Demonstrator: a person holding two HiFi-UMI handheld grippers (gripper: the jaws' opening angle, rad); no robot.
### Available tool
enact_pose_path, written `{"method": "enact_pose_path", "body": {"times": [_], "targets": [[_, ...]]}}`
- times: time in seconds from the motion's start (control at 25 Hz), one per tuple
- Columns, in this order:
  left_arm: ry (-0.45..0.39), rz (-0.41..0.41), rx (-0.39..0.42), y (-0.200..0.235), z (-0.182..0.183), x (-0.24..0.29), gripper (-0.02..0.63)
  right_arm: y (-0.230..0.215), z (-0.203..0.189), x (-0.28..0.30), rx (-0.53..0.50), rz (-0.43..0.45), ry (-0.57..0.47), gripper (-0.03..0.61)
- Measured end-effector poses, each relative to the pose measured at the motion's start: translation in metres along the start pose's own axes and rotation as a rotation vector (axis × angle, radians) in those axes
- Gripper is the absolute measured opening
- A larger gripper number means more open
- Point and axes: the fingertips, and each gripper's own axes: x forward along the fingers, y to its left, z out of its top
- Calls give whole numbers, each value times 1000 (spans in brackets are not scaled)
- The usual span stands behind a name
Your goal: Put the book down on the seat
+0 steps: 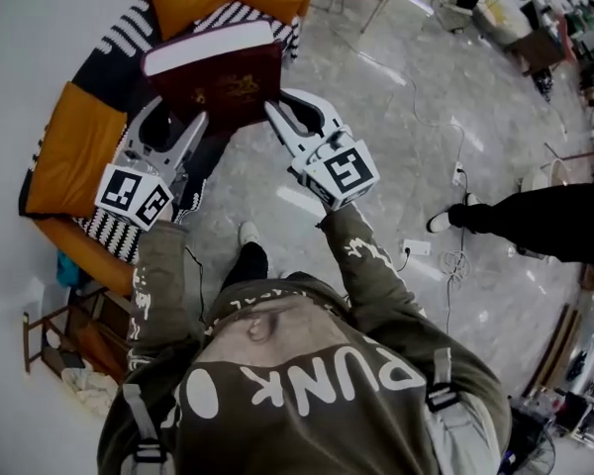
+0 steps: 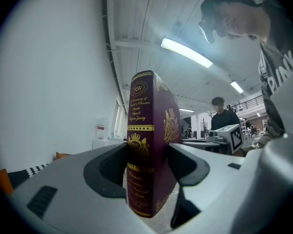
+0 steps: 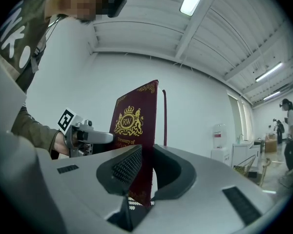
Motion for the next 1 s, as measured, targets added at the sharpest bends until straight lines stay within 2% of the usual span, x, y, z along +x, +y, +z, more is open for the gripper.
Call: {"method": "enact_pose_path", "body": {"times": [0.08, 0.36, 0.6, 0.76, 1.0], "targets": [[-10, -8, -19, 19, 1, 11, 250, -10, 0, 18, -4, -12, 7, 77], [-12, -30, -9, 27, 6, 28, 250, -26, 4, 23, -10, -27, -1, 75], [14, -10, -37, 111, -23, 105, 250, -105, -38, 103, 21, -15, 18, 75], [41, 20, -37, 140, -42, 146, 250, -148, -62, 130, 54, 11, 9, 76], [74, 65, -52, 190, -49, 238, 250, -243, -82, 180, 121, 56, 16, 75]]}}
